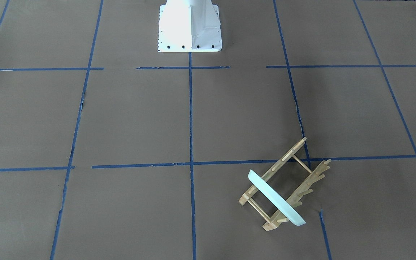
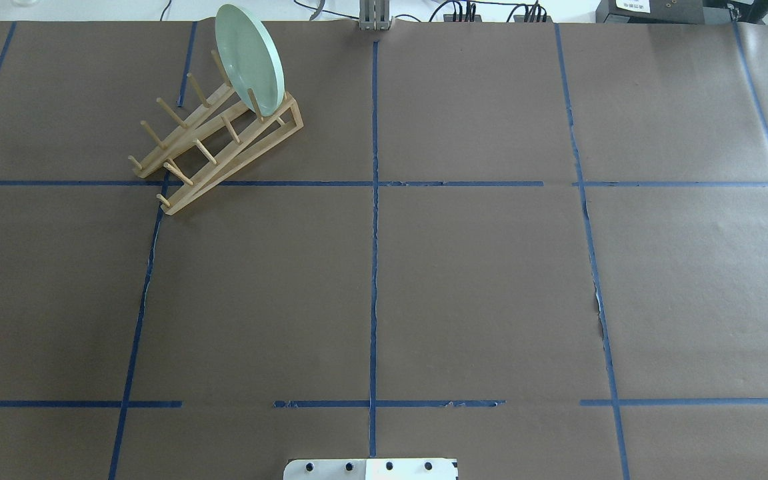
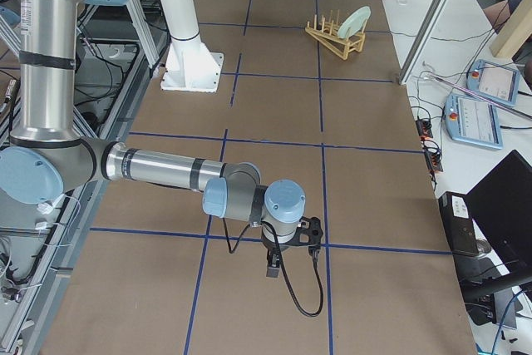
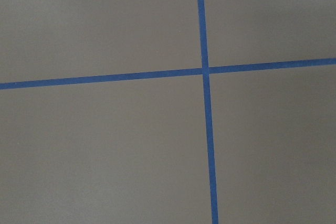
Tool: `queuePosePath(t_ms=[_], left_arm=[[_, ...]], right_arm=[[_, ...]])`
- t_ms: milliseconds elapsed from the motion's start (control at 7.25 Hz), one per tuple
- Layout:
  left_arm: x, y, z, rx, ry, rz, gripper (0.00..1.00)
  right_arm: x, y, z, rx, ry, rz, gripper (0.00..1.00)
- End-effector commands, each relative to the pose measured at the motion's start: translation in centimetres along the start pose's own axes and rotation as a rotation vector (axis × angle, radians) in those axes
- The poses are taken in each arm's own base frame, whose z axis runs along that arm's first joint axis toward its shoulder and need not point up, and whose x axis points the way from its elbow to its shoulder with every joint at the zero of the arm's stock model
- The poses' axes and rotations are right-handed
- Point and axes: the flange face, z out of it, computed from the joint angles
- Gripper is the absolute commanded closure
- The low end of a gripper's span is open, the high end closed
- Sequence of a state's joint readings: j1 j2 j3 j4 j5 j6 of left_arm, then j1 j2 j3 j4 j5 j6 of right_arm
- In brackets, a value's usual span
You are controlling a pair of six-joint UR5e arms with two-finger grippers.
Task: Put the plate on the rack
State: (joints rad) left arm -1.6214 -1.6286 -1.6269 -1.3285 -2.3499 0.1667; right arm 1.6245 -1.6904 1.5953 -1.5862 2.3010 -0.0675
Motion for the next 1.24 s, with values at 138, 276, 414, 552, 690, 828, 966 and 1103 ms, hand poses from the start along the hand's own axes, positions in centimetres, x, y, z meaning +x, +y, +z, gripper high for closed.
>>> queuePosePath(t_ms=[138,276,414,552,690,828,966,1103], left_arm=[[0.3,0.3,0.2,0.000,0.069,-0.014,0.00],[0.8,0.1,-0.3,0.022,0.064,0.018,0.00],[0.8,-0.2,-0.4,0.053,0.057,0.052,0.00],[-0.1,-0.2,0.1,0.057,0.016,0.061,0.00],[-0.6,-0.3,0.2,0.065,-0.004,0.071,0.00],[-0.4,-0.3,-0.4,0.080,-0.010,0.074,0.00],[-0.2,-0.3,-1.0,0.090,-0.011,0.075,0.00],[-1.5,0.4,-2.0,0.111,-0.004,0.046,0.00]], right_arm=[[0.0,0.0,0.0,0.000,0.000,0.000,0.00],[0.0,0.0,0.0,0.000,0.000,0.000,0.00],[0.0,0.0,0.0,0.001,0.000,0.001,0.00],[0.0,0.0,0.0,0.000,0.000,0.000,0.00],[0.0,0.0,0.0,0.000,0.000,0.000,0.00],[0.0,0.0,0.0,0.000,0.000,0.000,0.00],[0.0,0.0,0.0,0.000,0.000,0.000,0.00],[0.0,0.0,0.0,0.000,0.000,0.000,0.00]])
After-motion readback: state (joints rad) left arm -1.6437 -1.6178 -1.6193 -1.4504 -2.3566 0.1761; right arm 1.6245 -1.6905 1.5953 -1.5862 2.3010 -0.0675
